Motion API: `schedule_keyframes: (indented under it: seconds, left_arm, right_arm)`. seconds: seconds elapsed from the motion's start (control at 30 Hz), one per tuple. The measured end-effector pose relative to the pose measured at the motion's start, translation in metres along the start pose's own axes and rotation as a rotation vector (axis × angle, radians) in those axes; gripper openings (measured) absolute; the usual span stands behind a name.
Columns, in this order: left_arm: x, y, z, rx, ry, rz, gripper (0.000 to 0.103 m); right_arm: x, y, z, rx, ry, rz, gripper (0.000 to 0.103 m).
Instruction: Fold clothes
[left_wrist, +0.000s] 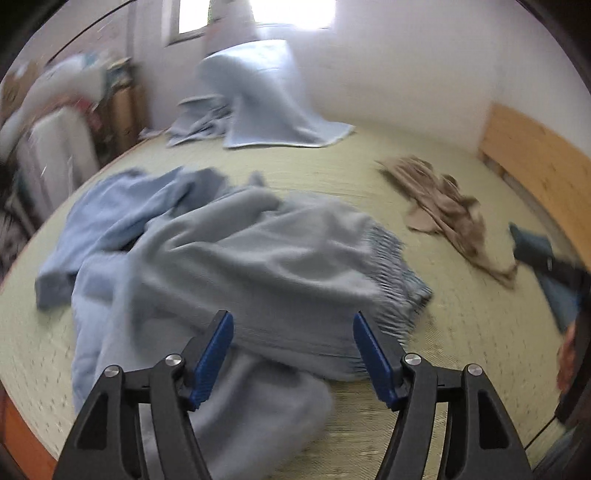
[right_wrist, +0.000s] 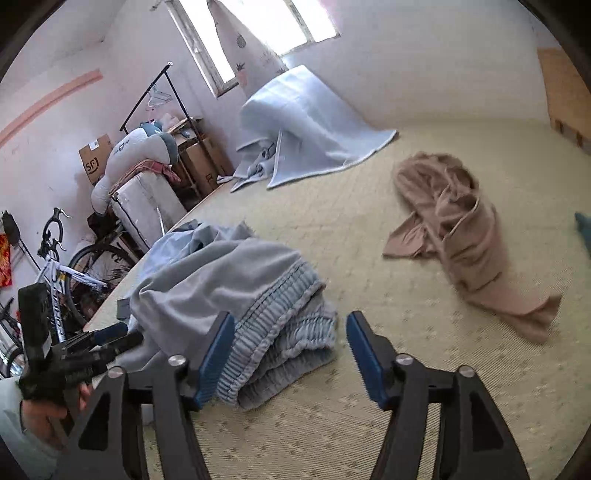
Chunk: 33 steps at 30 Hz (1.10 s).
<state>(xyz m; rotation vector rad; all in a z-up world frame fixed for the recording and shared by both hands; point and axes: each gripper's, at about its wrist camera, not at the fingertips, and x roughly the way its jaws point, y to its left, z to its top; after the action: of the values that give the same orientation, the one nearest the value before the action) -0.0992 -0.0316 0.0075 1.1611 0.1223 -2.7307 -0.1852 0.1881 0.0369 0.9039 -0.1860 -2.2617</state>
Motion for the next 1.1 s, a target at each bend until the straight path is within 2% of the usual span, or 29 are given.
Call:
schedule_keyframes:
  seconds: [0.07, 0.13, 0.23, 0.47, 0.7, 0.87, 0.9, 0.97, 1.03, 1.1]
  left_arm:
    - [0.009, -0.022, 0.000, 0.044, 0.016, -0.011, 0.073]
    - [0.021, -0.040, -0.001, 0.063, 0.040, -0.032, 0.083]
    - [0.037, -0.068, -0.003, 0.106, 0.051, -0.027, 0.083]
    - [0.078, -0.119, 0.017, 0.232, 0.050, 0.061, 0.083]
    - [0.130, -0.131, 0.030, 0.305, 0.094, 0.157, 0.083]
    - [0.149, -0.130, 0.025, 0.357, 0.108, 0.204, 0.083]
    - [0.150, -0.130, 0.024, 0.370, 0.102, 0.215, 0.082]
    - [0.150, -0.125, 0.025, 0.359, 0.102, 0.238, 0.060]
    - [0.150, -0.117, 0.028, 0.331, 0.114, 0.233, 0.059]
    - [0.150, -0.115, 0.026, 0.355, 0.118, 0.235, 0.057]
  right_arm:
    - [-0.008, -0.006, 0.004, 0.016, -0.022, -0.003, 0.083]
    - [-0.017, -0.013, 0.007, 0.039, -0.044, -0.004, 0.093]
    - [-0.029, -0.025, 0.013, 0.075, -0.077, -0.005, 0.094]
    - [-0.056, -0.053, 0.023, 0.174, -0.141, -0.011, 0.095]
    - [-0.073, -0.076, 0.026, 0.275, -0.179, 0.001, 0.095]
    - [-0.082, -0.080, 0.028, 0.297, -0.192, 0.013, 0.095]
    - [-0.083, -0.081, 0.028, 0.299, -0.194, 0.017, 0.095]
    - [-0.085, -0.081, 0.028, 0.301, -0.199, 0.023, 0.095]
    - [-0.086, -0.081, 0.028, 0.300, -0.200, 0.025, 0.095]
    - [-0.087, -0.080, 0.027, 0.299, -0.199, 0.026, 0.095]
